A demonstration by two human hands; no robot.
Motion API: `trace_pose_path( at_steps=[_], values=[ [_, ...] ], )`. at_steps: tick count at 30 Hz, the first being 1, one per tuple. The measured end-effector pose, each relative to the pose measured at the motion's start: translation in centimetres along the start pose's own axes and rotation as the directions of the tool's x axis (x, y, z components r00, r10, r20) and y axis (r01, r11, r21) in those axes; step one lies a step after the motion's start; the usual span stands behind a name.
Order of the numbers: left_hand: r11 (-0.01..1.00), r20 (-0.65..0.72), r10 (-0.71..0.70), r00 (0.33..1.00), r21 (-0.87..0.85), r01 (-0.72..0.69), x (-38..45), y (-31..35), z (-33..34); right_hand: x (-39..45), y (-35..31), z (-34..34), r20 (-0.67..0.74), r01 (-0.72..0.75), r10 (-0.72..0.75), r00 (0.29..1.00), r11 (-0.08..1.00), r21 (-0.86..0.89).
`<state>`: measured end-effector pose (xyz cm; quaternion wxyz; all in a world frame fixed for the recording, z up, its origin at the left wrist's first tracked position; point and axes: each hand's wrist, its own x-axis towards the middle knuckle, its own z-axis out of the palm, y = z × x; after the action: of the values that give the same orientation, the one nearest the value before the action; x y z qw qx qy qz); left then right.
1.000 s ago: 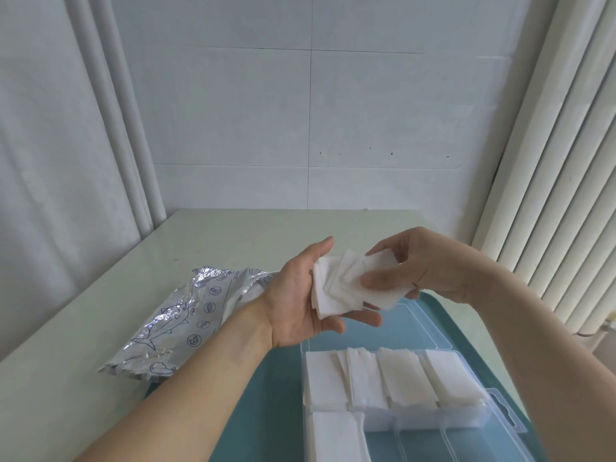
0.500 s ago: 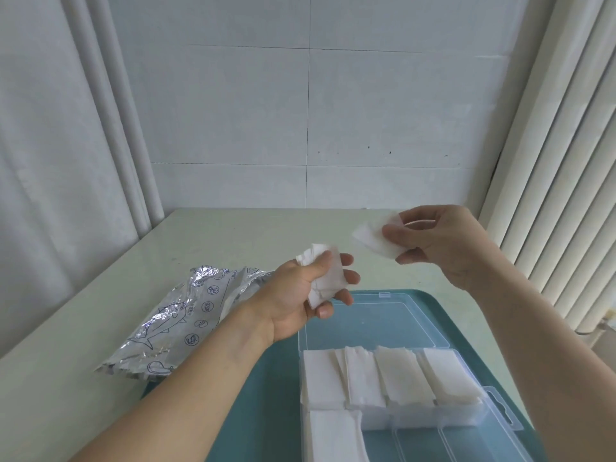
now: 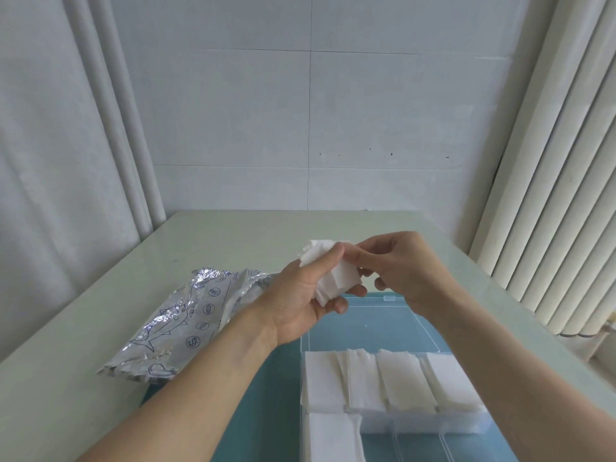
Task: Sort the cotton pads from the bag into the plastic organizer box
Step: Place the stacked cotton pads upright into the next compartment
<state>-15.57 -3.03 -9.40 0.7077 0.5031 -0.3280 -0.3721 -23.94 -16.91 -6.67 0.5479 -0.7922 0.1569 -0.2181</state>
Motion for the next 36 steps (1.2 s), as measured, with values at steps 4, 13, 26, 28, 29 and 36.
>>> trace_pose_path(
  at_steps=[4,13,26,28,29,36],
  values=[
    [0.999,0.025,-0.042,0.999,0.033,0.041,-0.3,0.0,-0.1,-0.1,0.3,0.3,0.007,0.020,-0.019,1.000,0.995,-0.100],
    [0.976,0.048,-0.179,0.983,-0.118,0.183,-0.5,0.6,-0.3,0.5,-0.5,-1.4,0.181,0.112,-0.087,0.980,0.985,-0.134],
    [0.969,0.162,-0.240,0.957,-0.026,0.247,-0.3,-0.4,-0.3,0.6,-0.3,-1.7,0.138,0.226,-0.190,0.972,0.911,-0.344],
    [0.969,0.124,-0.234,0.964,-0.050,0.241,-0.1,-0.3,-0.2,0.6,-0.4,-1.8,0.120,0.206,-0.176,0.977,0.921,-0.329],
    [0.972,0.089,-0.225,0.970,-0.050,0.230,0.0,-0.4,-0.2,0.5,-0.5,-1.8,0.115,0.202,-0.174,0.978,0.927,-0.316],
    [0.979,-0.010,-0.202,0.979,-0.012,0.202,0.3,-0.4,-0.6,0.3,-0.3,-1.0,0.056,0.215,-0.208,0.977,0.958,-0.191]
  ],
)
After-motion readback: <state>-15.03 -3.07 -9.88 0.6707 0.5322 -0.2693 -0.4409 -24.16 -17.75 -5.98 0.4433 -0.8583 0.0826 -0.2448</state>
